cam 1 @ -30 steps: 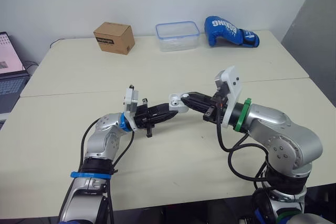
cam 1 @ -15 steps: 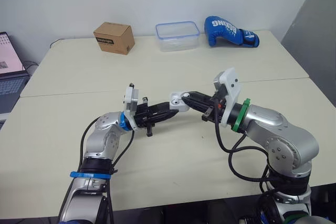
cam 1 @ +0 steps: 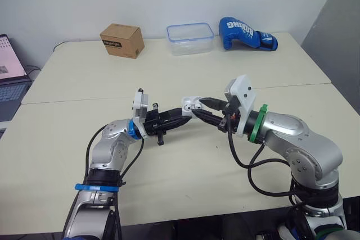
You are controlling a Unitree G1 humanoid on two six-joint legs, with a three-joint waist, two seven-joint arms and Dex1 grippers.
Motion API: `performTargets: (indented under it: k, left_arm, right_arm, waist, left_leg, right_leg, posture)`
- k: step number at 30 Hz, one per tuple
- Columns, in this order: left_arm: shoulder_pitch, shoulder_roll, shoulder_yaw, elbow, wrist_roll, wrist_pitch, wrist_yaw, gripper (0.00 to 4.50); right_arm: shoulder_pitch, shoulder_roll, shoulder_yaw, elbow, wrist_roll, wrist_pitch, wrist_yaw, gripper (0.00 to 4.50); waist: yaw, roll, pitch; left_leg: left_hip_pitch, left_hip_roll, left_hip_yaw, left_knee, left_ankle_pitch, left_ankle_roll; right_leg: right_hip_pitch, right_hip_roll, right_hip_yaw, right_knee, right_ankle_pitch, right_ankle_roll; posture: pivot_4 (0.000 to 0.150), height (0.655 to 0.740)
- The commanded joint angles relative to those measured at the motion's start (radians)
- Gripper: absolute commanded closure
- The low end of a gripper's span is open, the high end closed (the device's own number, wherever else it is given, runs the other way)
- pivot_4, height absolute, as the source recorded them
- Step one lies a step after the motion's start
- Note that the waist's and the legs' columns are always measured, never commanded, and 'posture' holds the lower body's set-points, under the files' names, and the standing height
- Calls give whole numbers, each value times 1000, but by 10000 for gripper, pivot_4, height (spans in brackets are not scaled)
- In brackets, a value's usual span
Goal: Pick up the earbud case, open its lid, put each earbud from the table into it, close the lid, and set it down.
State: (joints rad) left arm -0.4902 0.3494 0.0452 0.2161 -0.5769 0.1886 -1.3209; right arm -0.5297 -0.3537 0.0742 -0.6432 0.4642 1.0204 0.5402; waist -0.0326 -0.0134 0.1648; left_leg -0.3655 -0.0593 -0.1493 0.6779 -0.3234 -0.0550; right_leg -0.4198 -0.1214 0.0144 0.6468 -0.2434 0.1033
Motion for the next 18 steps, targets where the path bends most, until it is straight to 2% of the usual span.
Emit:
performTargets:
  k: [1,4,9,10,12,13,18]
  left_arm:
    - [-6,-2,11,-53,-29,-4,-8,36989]
    - [1,1,11,-53,-29,-5,-12,36989]
    - [7,9,10,-53,-31,-4,-19,36989]
    - [9,11,10,-56,-32,-2,-21,36989]
    - [11,15,9,-65,-36,5,-25,36989]
    - [12,17,9,-71,-39,10,-29,36989]
    - [16,21,10,-92,-51,28,-40,36989]
  right_arm:
    - [-12,-17,-17,-8,6,-48,-6,17012]
    - [-11,-33,-55,-14,39,-71,18,17012]
    - [-38,-84,-198,-22,263,-28,115,17012]
    - [-52,-96,-223,-12,302,-18,121,18613]
    - [-101,-114,-256,43,346,-6,116,22936]
    - [-127,-126,-253,79,339,-16,118,26503]
    - [-228,-196,-129,295,193,-146,189,44726]
  waist:
    - [0,0,0]
    - [1,0,0]
    - [1,0,0]
    - [1,0,0]
    - [1,0,0]
    - [1,0,0]
    - [-1,0,0]
  left_leg:
    - [0,0,0,0,0,0]
    - [0,0,0,0,0,0]
    - [0,0,0,0,0,0]
    - [0,0,0,0,0,0]
    - [0,0,0,0,0,0]
    - [0,0,0,0,0,0]
    - [0,0,1,0,0,0]
  right_leg:
    - [0,0,0,0,0,0]
    - [0,0,0,0,0,0]
    - [0,0,0,-1,0,0]
    - [0,0,0,-1,0,0]
    - [0,0,0,0,0,0]
    - [0,0,0,0,0,0]
    - [1,0,0,0,0,0]
  posture:
    - [1500,7307]
    - [1500,7307]
    - [1500,7307]
    - [1500,7307]
    - [1500,7307]
    - [1500,7307]
    - [1500,7307]
